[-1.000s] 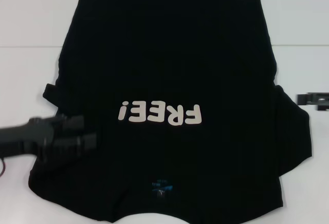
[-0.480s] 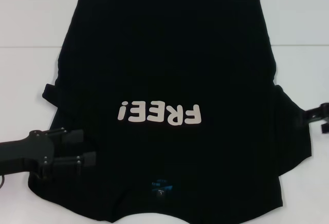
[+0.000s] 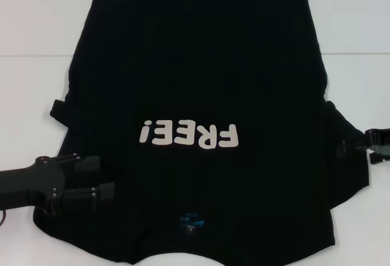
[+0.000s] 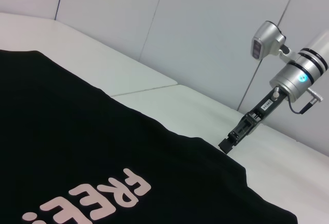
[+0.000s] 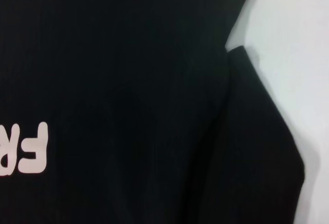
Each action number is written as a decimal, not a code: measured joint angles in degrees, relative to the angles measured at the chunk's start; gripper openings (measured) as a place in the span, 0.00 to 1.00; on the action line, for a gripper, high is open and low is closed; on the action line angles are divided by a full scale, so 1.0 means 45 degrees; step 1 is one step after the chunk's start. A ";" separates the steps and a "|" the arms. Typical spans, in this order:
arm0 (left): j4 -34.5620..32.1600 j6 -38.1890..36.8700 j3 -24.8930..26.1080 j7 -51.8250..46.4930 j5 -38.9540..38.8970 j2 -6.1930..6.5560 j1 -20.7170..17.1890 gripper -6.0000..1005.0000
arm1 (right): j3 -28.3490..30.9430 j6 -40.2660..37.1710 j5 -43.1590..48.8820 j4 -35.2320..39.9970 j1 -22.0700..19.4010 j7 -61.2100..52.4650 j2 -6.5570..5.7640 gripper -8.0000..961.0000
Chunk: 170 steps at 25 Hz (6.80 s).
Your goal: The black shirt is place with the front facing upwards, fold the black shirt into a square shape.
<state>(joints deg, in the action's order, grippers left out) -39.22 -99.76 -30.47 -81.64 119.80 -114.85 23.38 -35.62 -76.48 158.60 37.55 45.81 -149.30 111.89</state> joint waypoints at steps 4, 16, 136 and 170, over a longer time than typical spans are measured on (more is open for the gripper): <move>0.0000 -0.0007 -0.0006 0.0005 0.0000 -0.0003 -0.0001 0.82 | -0.0147 0.0210 0.0015 -0.0270 0.0030 -0.0006 0.0024 0.98; 0.0007 0.0003 -0.0006 0.0017 -0.0022 -0.0023 0.0012 0.82 | -0.0152 0.0501 0.0004 -0.0572 0.0062 0.0021 0.0041 0.97; 0.0572 0.0120 0.0033 -0.0120 -0.0018 -0.0042 0.0019 0.82 | -0.0848 -0.2991 -0.1493 0.5540 -0.1900 0.2050 0.0956 0.09; 0.0885 0.0120 0.0033 -0.0104 -0.0001 -0.0078 0.0026 0.82 | -0.4577 -0.1979 -0.1266 0.2637 0.1897 0.0825 0.1736 0.13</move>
<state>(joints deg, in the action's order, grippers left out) -35.24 -99.22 -30.32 -82.11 119.79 -115.21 23.50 -56.22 -85.39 152.91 49.42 54.35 -145.59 119.71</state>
